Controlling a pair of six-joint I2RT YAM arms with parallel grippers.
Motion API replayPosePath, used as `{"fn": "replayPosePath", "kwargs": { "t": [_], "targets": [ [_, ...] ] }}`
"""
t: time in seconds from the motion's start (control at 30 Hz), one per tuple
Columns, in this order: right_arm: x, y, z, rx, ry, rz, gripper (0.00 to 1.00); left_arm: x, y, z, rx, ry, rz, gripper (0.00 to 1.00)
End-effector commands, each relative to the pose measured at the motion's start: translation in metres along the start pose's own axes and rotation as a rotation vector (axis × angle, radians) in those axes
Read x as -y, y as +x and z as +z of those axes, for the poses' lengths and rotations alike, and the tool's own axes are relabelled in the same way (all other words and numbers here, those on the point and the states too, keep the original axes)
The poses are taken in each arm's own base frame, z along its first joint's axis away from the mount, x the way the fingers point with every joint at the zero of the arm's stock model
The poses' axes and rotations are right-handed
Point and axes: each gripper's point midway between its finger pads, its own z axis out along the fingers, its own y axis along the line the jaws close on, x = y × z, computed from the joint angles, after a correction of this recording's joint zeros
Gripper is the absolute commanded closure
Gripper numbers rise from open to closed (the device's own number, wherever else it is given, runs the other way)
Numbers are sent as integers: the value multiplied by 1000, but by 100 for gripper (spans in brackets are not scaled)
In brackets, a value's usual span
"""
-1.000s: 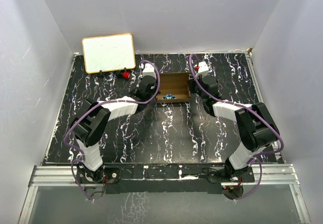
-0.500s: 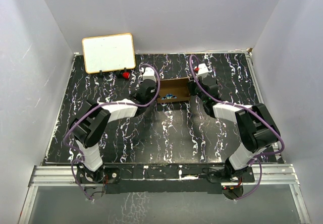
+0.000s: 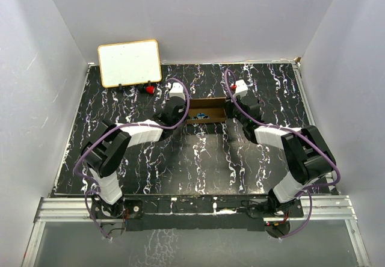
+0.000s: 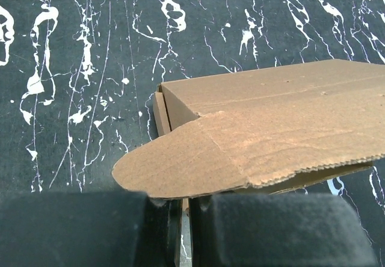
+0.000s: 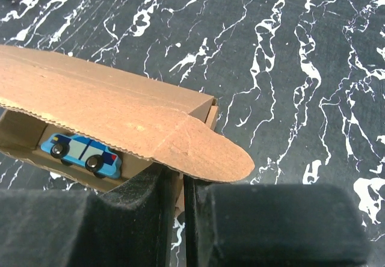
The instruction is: Fold the paper box
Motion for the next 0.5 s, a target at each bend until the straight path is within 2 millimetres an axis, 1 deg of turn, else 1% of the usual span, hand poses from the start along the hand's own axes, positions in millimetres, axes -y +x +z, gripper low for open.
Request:
{"fn": "replayPosePath", "kwargs": {
  "t": [0.0,0.13,0.37,0.47],
  "targets": [
    [-4,-22,-7,83,-13,-42,86,11,-6,-14,-8,46,-9,100],
    [0,-20,-8,83,5,-56,85,12,-8,-17,-5,54,-12,97],
    [1,-19,-8,86,9,-64,86,12,-13,-25,7,61,-25,80],
    [2,-19,-8,84,14,-62,86,12,-16,-30,12,67,-31,75]
  ]
}}
